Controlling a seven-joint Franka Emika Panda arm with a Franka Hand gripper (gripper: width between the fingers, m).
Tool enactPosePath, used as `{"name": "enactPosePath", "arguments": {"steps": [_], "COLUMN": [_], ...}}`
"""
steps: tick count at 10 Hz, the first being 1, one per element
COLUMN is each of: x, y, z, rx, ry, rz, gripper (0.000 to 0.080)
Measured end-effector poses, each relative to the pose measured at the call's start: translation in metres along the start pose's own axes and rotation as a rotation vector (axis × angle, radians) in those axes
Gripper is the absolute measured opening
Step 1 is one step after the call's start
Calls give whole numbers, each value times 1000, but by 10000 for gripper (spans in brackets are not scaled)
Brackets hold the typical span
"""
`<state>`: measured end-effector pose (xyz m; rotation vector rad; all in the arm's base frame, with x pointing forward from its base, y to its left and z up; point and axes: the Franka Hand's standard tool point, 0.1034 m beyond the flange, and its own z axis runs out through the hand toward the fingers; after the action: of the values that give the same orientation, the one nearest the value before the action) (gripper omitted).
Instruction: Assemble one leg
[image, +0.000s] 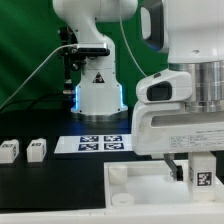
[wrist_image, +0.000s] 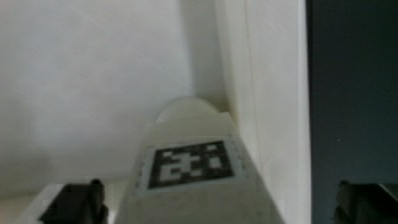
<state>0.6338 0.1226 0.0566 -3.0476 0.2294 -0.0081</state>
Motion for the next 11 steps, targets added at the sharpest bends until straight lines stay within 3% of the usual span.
{"name": "enactPosePath", "arguments": {"steps": [1, 2, 3, 4, 7, 9, 11], "x": [0, 0, 0, -1, 1, 1, 0], "y": [0, 0, -1, 5, 6, 5, 5], "z": [0, 0, 0, 2, 2, 3, 3], "rx": [0, 0, 5, -4, 3, -1, 35], "ry": [0, 0, -2, -6, -54, -71, -84], "rz": [2, 7, 107, 224, 547, 907, 1252], "gripper": [633, 449, 449, 281, 269, 269, 270]}}
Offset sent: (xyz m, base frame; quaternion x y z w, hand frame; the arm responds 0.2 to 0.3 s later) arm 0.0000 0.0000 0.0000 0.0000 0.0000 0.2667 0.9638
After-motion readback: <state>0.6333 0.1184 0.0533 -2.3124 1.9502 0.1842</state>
